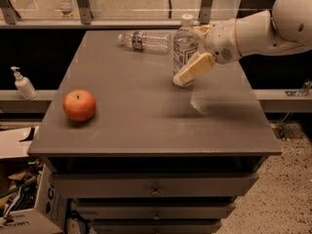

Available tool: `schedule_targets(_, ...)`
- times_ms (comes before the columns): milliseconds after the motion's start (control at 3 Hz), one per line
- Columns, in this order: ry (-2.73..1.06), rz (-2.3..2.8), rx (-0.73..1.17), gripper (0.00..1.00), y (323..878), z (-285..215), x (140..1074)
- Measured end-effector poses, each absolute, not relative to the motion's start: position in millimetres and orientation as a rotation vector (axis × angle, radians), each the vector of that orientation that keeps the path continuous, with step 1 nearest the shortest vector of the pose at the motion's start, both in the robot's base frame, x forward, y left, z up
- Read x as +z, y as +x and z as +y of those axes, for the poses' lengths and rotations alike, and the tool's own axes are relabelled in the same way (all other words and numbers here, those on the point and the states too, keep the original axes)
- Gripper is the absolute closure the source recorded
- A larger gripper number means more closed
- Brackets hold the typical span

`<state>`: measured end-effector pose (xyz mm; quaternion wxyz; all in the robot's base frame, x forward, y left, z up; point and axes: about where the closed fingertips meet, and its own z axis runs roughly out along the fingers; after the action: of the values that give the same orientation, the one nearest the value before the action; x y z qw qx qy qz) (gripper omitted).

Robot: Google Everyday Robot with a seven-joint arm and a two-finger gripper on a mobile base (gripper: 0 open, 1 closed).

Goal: Knock blue plastic bottle over

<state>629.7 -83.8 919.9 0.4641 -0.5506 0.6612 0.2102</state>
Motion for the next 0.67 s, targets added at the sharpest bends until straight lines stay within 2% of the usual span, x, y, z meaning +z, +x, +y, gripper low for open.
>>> schedule_targets(667,-1.311,1.548,0.579,0.00,620,-50,940)
